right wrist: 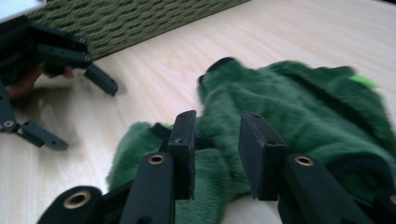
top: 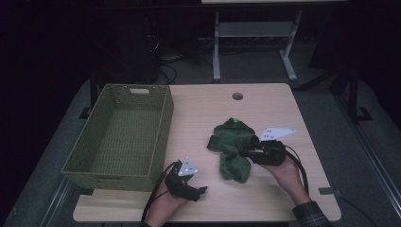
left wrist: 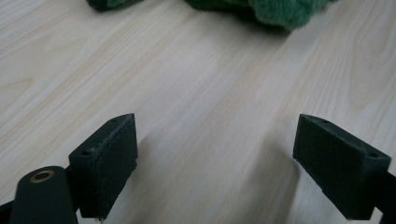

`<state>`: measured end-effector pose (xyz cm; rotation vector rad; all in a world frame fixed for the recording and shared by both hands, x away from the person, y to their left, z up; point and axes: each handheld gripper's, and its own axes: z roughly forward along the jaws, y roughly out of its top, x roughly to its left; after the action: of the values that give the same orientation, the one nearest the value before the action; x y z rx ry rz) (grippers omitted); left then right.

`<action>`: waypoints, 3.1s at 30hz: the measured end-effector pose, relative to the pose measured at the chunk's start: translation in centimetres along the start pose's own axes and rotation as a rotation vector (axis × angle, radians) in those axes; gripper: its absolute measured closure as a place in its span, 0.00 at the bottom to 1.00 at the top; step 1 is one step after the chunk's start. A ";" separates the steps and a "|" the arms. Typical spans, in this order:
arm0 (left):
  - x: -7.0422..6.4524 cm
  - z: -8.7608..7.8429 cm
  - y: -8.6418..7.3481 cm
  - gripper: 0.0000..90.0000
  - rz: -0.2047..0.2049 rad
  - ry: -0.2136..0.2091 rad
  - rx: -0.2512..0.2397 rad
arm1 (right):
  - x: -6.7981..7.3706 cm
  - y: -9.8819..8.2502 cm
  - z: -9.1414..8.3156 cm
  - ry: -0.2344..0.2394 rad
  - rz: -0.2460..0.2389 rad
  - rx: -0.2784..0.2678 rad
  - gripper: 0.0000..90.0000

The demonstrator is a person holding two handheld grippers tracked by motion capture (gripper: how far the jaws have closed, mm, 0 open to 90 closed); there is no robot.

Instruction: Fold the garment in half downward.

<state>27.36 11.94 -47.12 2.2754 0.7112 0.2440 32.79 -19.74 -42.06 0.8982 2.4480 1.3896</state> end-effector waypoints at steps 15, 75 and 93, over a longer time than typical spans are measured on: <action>2.1 -0.5 3.9 0.16 -0.021 0.005 -0.043 | -3.0 0.2 -2.0 -0.107 0.041 -0.004 0.61; 12.8 10.5 12.6 0.57 -0.019 -0.026 -0.020 | -11.7 -0.2 5.6 -0.178 0.151 0.144 0.66; 12.8 11.3 12.7 0.97 -0.013 -0.014 0.016 | -11.5 -0.3 6.5 -0.178 0.154 0.175 0.96</action>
<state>47.48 4.96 -46.78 2.2850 0.7235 0.2166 44.68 -21.92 -47.34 1.2166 2.4358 1.0968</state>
